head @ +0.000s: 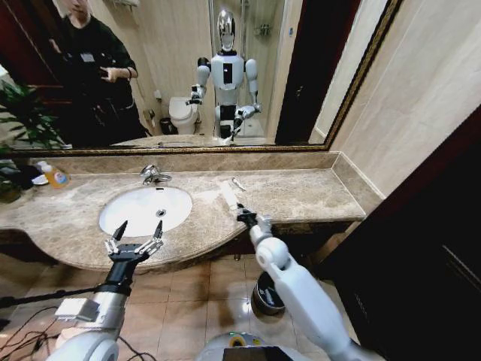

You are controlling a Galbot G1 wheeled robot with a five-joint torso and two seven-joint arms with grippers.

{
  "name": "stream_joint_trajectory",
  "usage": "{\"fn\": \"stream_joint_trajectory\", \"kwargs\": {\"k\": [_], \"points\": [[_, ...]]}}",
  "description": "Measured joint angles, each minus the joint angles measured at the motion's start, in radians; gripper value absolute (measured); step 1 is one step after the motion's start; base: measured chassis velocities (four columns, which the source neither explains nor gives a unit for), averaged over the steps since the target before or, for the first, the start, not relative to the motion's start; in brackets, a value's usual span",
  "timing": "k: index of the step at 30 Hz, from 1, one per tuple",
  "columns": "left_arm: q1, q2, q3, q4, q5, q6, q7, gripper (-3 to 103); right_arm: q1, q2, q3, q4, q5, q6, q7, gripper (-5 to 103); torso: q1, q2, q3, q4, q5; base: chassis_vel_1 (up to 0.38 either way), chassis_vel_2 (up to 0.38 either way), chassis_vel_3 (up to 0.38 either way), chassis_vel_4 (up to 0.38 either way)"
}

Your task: Pick up the trash from the sink and place it in the trash bin.

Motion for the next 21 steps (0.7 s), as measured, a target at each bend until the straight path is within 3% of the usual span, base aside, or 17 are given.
{"fn": "stream_joint_trajectory", "kwargs": {"k": [9, 21], "points": [[0.0, 0.0, 0.0, 0.0, 0.0, 0.0, 0.0, 100, -0.175, -0.1, 0.087, 0.133, -0.051, 0.037, 0.011, 0, 0.0, 0.0, 0.0, 0.0001, 0.0001, 0.0, 0.0, 0.0, 0.0], [0.0, 0.0, 0.0, 0.0, 0.0, 0.0, 0.0, 100, -0.401, -0.154, 0.193, 0.304, -0.115, 0.048, 0.043, 0, 0.0, 0.0, 0.0, 0.0, 0.0001, 0.0, 0.0, 0.0, 0.0]]}}
